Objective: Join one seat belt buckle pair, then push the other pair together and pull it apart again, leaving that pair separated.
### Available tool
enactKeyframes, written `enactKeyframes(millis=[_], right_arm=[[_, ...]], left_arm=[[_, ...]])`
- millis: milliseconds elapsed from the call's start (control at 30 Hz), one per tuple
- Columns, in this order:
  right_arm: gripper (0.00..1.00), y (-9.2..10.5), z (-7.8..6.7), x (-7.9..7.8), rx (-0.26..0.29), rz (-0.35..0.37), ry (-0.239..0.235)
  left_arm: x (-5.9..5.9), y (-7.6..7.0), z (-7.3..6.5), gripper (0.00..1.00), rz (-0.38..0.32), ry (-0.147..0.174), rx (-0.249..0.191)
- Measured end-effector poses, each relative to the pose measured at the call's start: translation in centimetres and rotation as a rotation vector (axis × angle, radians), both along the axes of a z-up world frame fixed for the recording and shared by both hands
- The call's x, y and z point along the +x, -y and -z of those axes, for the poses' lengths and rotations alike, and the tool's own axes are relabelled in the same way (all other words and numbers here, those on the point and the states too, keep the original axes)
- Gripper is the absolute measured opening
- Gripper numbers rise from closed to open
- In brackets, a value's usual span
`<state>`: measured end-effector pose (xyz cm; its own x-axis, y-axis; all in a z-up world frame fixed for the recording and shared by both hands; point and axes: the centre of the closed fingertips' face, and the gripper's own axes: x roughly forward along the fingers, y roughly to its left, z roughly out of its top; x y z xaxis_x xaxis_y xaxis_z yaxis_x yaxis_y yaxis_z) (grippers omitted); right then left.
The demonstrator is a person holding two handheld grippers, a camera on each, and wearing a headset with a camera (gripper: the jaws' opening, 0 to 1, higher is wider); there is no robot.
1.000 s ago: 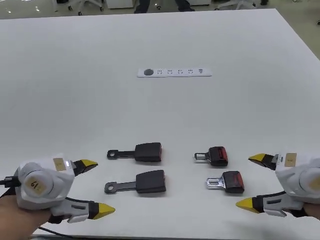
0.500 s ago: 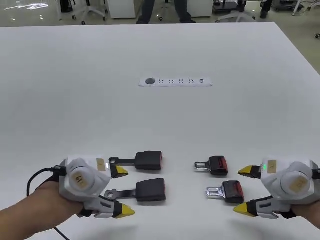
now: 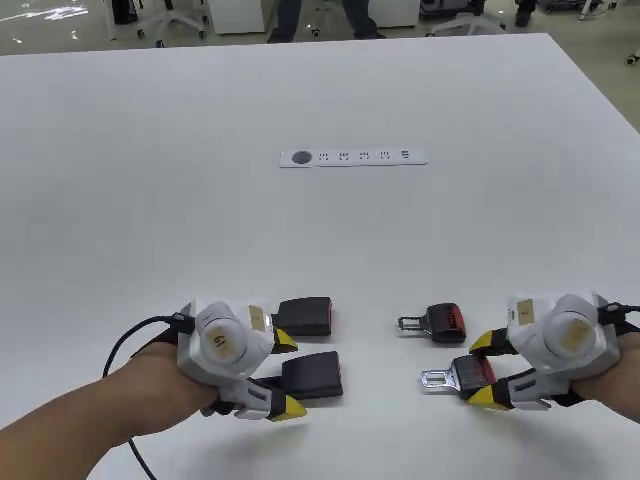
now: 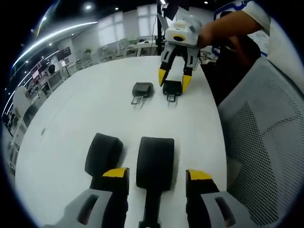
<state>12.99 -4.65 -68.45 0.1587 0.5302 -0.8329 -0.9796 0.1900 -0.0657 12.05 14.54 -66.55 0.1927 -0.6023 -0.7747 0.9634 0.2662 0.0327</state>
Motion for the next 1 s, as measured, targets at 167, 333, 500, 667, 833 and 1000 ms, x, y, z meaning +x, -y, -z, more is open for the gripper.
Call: enactKeyframes(millis=[167,333,500,667,833,1000], right_arm=[[0.35,0.1,0.2,-0.2,-0.004,-0.025,-0.018],[0.35,0.0,0.4,-0.3,-0.017,-0.039,-0.025],[0.35,0.1,0.6,-0.3,-0.025,-0.051,-0.028],[0.35,0.0,0.7,-0.4,-0.010,-0.020,-0.047],[0.35,-0.1,0.8,-0.3,0.003,-0.006,-0.053],[0.35,-0.1,0.8,-0.3,0.000,-0.010,-0.047]], left_arm=[[0.3,0.7,0.1,0.44,0.023,0.000,0.007],[-0.3,1.0,0.4,0.39,0.065,-0.025,0.019],[-0.3,1.1,0.6,0.34,0.087,-0.015,0.044],[-0.2,0.8,1.2,0.32,0.096,0.009,0.069],[-0.1,0.7,1.7,0.32,0.107,0.031,0.099],[-0.1,0.7,1.9,0.32,0.122,0.039,0.125]])
